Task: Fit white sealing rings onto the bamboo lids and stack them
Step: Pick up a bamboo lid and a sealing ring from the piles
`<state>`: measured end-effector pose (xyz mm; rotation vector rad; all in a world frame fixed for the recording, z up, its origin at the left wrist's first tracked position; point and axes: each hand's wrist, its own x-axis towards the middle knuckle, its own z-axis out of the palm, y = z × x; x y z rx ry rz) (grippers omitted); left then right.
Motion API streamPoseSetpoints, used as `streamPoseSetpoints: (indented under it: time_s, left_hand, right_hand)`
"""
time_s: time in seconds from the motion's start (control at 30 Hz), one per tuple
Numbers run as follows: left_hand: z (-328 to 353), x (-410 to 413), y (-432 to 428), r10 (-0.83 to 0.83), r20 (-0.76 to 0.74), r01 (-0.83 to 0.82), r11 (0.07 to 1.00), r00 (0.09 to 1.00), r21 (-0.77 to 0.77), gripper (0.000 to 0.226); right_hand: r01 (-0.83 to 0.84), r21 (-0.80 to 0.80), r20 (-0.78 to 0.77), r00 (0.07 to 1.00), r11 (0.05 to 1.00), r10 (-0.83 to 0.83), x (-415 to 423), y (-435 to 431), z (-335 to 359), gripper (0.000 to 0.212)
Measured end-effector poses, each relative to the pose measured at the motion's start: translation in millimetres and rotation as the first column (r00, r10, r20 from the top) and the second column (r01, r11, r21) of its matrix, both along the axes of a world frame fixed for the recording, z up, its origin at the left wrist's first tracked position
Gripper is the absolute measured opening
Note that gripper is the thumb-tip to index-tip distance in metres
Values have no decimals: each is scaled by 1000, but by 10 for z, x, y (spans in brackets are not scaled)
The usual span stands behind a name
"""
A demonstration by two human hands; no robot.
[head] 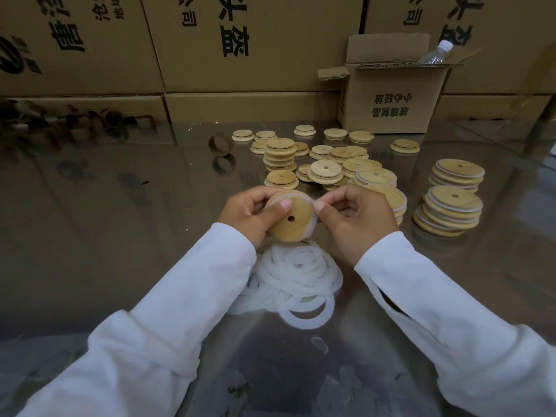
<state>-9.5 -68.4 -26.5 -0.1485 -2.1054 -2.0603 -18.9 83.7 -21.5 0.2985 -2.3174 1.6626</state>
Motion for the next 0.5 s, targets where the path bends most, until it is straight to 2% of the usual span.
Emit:
streamPoseSetpoints:
  time_s: [0.13,0.3,0.43,0.5]
  left_hand:
    - [14,-23,-16,18,30,-22,992,999,125,14]
    - [6,-21,1,30,42,-34,994,999,102,8]
    - [0,-19,15,24,33,-26,996,999,90,6]
    - [-2,-19,19,14,32,-17,996,999,90,6]
  right_hand:
    - [-17,0,-10,1000,1000,17,22,-20,-21,11]
    - [8,23,-41,999,1000,-7,48,-58,-53,8]
    - [37,154,-82,996,987,-24,53,-63,-63,7]
    - [50,143,-59,997,988,-42,32,-50,-56,10]
